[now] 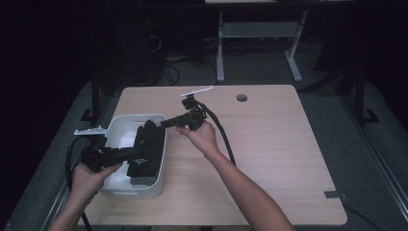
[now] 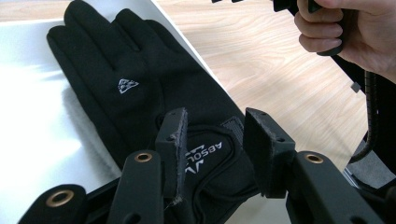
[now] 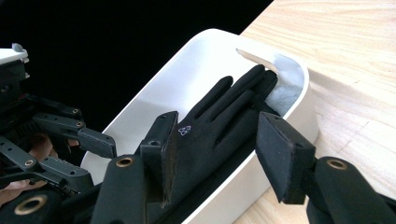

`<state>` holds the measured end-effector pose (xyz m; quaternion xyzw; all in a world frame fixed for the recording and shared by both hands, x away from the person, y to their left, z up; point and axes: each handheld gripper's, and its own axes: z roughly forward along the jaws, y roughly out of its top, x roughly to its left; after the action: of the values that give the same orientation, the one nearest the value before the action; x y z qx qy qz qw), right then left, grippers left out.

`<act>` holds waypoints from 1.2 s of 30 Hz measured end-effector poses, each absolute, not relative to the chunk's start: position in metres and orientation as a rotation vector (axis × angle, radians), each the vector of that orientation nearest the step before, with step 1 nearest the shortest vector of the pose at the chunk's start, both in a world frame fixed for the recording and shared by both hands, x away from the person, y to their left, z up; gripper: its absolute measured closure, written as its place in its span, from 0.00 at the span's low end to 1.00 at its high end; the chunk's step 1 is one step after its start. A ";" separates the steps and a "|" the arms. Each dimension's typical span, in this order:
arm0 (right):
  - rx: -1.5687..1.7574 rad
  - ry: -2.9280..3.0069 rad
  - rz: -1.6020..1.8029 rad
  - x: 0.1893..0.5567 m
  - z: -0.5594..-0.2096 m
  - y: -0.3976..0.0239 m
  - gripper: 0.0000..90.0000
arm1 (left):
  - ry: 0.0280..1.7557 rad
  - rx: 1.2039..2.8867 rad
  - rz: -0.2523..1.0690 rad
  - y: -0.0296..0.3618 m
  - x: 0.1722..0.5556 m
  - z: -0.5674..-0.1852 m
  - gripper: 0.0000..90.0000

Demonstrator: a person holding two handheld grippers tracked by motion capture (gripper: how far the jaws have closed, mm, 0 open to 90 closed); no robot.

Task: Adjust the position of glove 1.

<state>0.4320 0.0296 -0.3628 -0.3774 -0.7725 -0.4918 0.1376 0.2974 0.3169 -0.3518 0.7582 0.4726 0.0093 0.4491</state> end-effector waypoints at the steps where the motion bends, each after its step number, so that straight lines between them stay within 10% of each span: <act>1: -1.095 -2.235 -1.419 0.432 -0.362 0.028 0.54 | 1.166 1.878 0.023 0.316 0.298 -0.351 0.66; 36: -1.165 -2.176 -1.478 0.425 -0.357 -0.027 0.50 | 1.079 1.907 -0.014 0.276 0.304 -0.340 0.61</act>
<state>0.4250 -0.0266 -0.3573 -0.4014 -0.7498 -0.5093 0.1317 0.3043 0.2761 -0.3395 0.7740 0.4378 -0.0057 0.4575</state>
